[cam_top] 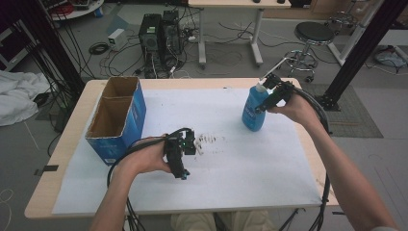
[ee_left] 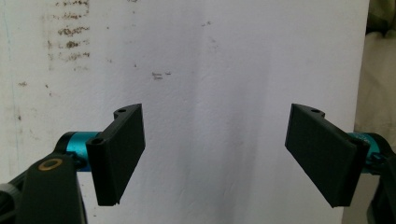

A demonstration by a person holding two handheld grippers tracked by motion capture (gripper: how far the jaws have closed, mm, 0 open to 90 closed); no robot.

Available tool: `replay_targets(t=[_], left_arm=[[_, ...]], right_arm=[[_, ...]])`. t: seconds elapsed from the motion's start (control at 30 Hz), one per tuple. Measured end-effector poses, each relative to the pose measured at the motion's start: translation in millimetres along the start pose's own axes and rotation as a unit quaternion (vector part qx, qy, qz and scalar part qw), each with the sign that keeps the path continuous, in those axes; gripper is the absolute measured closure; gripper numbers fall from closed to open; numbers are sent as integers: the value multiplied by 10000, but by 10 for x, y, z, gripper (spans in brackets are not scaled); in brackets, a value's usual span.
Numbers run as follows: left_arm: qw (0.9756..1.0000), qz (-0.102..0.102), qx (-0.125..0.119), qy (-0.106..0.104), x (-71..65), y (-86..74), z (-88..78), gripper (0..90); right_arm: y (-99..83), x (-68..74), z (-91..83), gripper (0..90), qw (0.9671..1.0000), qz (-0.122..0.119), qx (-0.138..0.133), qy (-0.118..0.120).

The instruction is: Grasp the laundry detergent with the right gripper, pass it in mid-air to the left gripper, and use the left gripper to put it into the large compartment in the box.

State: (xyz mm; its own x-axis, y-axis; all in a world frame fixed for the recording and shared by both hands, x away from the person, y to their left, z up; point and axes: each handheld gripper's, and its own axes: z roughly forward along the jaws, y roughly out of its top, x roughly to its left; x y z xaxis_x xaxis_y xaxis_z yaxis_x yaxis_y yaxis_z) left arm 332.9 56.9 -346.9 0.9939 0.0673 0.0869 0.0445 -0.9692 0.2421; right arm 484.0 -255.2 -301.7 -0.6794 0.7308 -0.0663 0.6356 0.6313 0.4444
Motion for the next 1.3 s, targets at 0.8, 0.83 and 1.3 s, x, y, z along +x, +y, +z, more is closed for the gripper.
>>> replay_targets(t=[0.8,0.83,1.3], left_arm=[[10000,-77,-43,-10,-11,-38,27,201],[10000,-69,-37,-8,-11,-40,32,201],[10000,-34,-8,-46,-6,-17,59,201]], right_arm=[[-39,44,220,131,9974,569,-443,-57],[-51,41,229,131,9972,579,-460,-67],[-120,46,254,132,9954,675,-666,-116]])
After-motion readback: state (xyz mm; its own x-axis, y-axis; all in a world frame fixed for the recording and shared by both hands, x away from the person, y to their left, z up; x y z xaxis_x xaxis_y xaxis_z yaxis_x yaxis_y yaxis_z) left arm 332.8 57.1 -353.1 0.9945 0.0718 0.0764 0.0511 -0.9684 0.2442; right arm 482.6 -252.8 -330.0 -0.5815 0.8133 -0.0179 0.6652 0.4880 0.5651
